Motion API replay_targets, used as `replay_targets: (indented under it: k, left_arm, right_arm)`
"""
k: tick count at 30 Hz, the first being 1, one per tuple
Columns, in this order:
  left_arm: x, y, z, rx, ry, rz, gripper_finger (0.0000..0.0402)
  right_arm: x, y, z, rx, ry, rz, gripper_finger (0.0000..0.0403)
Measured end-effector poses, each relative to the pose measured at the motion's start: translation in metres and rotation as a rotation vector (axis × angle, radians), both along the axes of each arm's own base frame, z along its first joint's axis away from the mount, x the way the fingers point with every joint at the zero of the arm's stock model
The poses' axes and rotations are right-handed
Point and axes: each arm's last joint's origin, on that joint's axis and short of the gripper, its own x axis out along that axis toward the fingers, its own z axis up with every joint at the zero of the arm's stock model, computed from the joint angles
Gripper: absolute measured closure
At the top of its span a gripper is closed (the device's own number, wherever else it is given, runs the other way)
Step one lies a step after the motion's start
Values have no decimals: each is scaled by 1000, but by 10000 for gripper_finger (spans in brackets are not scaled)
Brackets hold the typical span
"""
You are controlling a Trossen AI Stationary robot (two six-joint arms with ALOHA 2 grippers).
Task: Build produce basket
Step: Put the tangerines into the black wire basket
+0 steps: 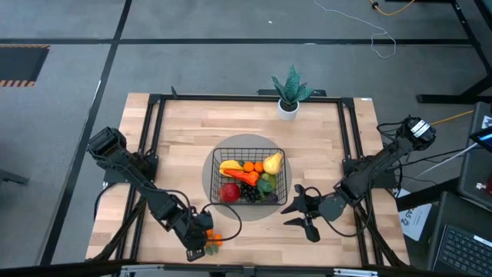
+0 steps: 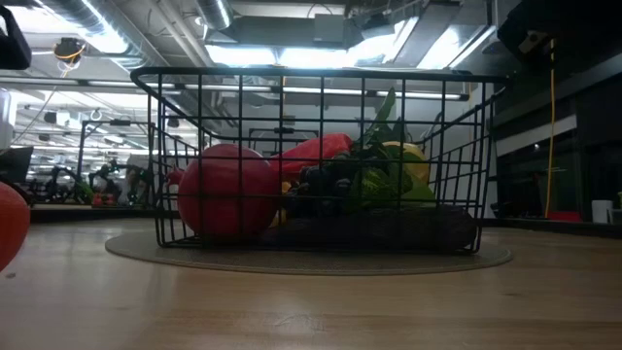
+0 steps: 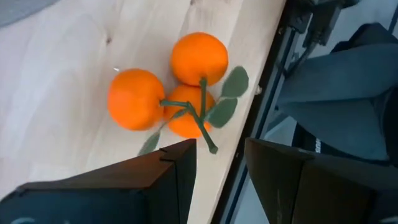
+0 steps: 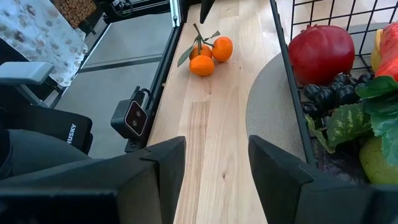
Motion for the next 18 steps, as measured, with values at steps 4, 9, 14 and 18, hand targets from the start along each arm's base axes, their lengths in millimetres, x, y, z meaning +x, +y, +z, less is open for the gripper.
replay_targets:
  k: [4,9,14,18]
  left_arm:
    - [-2,-2,0,23,-21,11,277]
    - [-2,-2,0,31,-28,18,277]
    - [-1,-3,-3,37,-23,16,277]
    - [0,-7,-13,43,9,18,277]
  right_arm:
    - [0,0,0,0,0,0,238]
    - [0,0,0,1,0,-1,238]
    - [0,0,0,2,1,-1,238]
    - [0,0,0,1,0,-1,238]
